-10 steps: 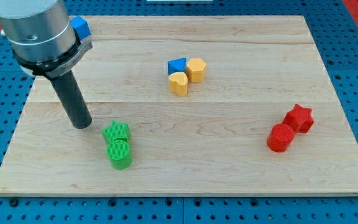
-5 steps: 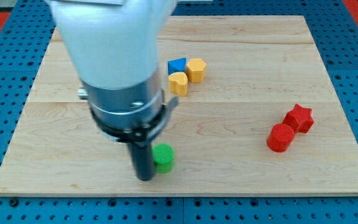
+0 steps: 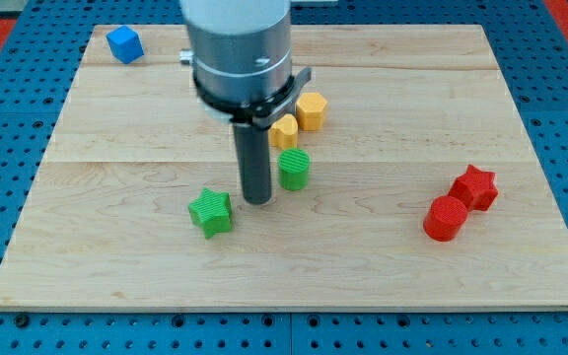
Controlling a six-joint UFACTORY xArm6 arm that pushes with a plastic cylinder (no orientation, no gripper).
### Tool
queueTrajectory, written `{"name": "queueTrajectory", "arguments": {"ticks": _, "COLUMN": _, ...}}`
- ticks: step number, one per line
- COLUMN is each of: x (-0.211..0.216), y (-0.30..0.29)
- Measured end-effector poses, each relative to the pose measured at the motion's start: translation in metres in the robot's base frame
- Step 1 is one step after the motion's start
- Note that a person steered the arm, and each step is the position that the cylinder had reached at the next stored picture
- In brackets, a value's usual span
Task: Separate green circle from the green star
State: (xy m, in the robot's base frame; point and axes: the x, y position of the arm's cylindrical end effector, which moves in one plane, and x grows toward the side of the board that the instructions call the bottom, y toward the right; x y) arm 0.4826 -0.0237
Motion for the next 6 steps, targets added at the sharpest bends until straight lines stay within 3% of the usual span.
{"name": "queueTrajectory", "arguments": {"ticks": 2, "x": -0.048, "y": 0.109}}
{"name": "queueTrajectory", "arguments": {"ticks": 4, "x": -0.116, "y": 0.118}}
{"name": "queueTrajectory", "arguments": {"ticks": 6, "x": -0.142, "y": 0.158}}
